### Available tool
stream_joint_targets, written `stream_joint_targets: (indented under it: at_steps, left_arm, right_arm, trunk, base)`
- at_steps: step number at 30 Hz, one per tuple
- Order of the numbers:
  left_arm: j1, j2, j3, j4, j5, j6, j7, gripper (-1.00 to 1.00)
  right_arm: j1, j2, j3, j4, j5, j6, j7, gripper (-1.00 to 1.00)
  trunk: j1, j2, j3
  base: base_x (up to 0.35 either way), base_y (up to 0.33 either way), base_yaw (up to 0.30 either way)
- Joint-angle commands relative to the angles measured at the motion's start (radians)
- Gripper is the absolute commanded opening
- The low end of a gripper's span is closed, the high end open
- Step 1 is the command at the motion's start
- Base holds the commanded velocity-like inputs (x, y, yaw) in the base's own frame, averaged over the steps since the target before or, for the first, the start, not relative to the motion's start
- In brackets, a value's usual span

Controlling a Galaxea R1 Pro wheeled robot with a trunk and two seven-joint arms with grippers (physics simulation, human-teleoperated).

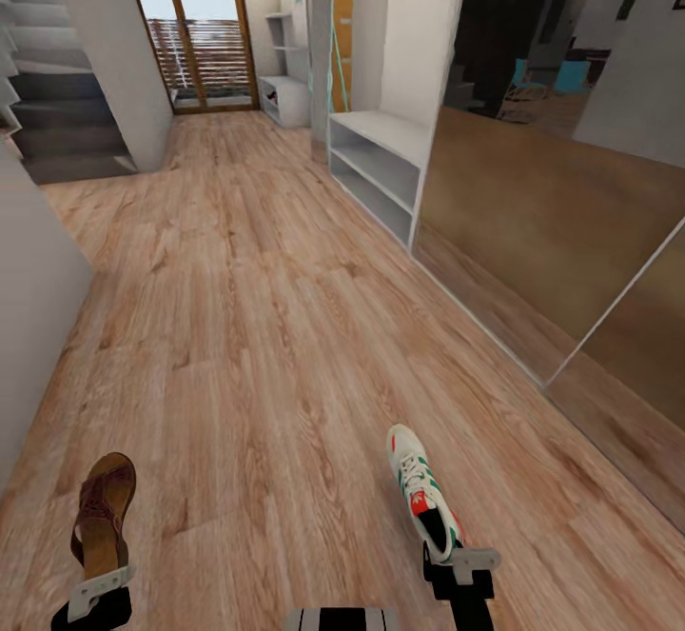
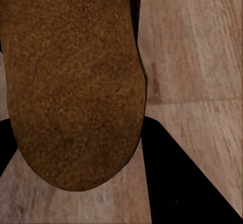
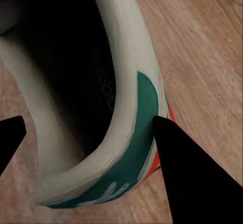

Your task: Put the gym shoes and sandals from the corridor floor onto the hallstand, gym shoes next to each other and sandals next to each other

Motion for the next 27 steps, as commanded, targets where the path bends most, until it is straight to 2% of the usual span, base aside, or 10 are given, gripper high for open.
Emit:
stream_joint_targets:
  at_steps: [1, 11, 20, 27]
  left_arm:
    - [-0.001, -0.001, 0.007, 0.001, -0.004, -0.002, -0.008, -1.0]
    - [-0.001, -0.001, 0.007, 0.001, -0.005, -0.002, -0.008, -1.0]
    - [-0.001, -0.001, 0.007, 0.001, -0.005, -0.001, -0.007, -1.0]
    - [-0.001, -0.001, 0.007, 0.001, -0.005, -0.001, -0.007, -1.0]
  right_arm:
    - [-0.001, 0.0, 0.009, 0.0, -0.008, -0.003, -0.008, -1.0]
    - [-0.001, 0.0, 0.009, 0.0, -0.008, -0.003, -0.008, -1.0]
    - [-0.001, 0.0, 0.009, 0.0, -0.008, -0.003, -0.008, -1.0]
    - [-0.001, 0.0, 0.009, 0.0, -0.008, -0.003, -0.008, -1.0]
  trunk:
    - [0.0, 0.0, 0.0]
    - [0.0, 0.0, 0.013]
    - [0.0, 0.0, 0.024]
    - [-0.026, 0.049, 0.056]
  base:
    - [0.329, 0.008, 0.205]
    - [0.286, 0.001, 0.18]
    - [0.028, 0.0, 0.153]
    - [0.0, 0.0, 0.128]
